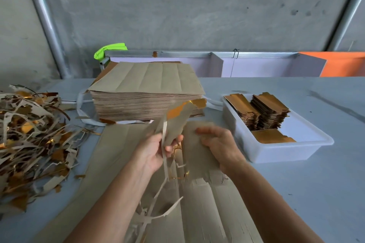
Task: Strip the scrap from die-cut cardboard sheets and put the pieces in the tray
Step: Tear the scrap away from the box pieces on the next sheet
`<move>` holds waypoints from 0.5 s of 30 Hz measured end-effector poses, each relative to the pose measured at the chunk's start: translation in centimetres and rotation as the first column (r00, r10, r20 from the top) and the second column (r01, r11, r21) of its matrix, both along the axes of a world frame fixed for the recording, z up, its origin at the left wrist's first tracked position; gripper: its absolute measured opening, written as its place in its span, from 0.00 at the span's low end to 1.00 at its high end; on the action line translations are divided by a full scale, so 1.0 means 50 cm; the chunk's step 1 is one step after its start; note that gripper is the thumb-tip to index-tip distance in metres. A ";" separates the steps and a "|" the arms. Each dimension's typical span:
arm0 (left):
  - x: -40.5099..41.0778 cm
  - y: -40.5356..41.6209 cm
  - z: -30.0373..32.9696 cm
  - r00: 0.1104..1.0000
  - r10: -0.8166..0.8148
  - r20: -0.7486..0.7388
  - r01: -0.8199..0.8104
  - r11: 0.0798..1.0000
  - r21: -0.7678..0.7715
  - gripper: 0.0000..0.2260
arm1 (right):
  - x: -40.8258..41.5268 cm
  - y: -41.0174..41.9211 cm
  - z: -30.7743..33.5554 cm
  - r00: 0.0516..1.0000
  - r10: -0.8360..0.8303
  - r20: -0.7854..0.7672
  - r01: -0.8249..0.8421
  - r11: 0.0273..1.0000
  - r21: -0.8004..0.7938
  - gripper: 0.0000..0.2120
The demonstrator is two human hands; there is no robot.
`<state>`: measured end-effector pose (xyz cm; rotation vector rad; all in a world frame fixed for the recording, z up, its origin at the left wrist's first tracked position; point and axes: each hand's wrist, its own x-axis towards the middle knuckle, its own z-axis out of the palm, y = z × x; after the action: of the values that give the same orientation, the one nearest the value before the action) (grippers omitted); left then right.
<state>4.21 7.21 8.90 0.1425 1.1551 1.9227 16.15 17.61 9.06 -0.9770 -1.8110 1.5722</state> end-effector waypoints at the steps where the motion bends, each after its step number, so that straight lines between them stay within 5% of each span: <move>1: 0.009 0.002 -0.001 0.999 -0.011 -0.049 0.010 1.000 -0.019 0.09 | -0.008 -0.007 0.004 1.000 0.010 0.018 -0.011 1.000 0.017 0.17; 5: 0.036 0.003 -0.016 0.973 -0.036 -0.228 0.020 0.997 -0.071 0.07 | -0.026 -0.009 0.009 0.997 -0.067 -0.026 0.066 0.996 -0.061 0.08; 9: 0.044 0.000 -0.025 0.959 -0.136 -0.248 0.115 0.988 -0.100 0.07 | -0.029 0.005 -0.011 0.993 -0.113 -0.021 0.109 0.985 -0.137 0.06; 12: 0.036 -0.011 -0.021 0.905 -0.290 -0.311 0.244 0.953 -0.180 0.20 | -0.026 0.018 -0.014 0.986 -0.163 0.023 0.163 0.986 -0.011 0.04; 15: 0.013 -0.022 -0.022 0.809 -0.352 -0.471 0.151 0.898 -0.413 0.18 | -0.012 0.033 -0.007 0.979 -0.153 0.136 0.115 0.961 0.253 0.05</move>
<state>4.84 6.08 7.79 0.6417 1.7412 1.4296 15.58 19.28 8.74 -1.1022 -1.9434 1.1868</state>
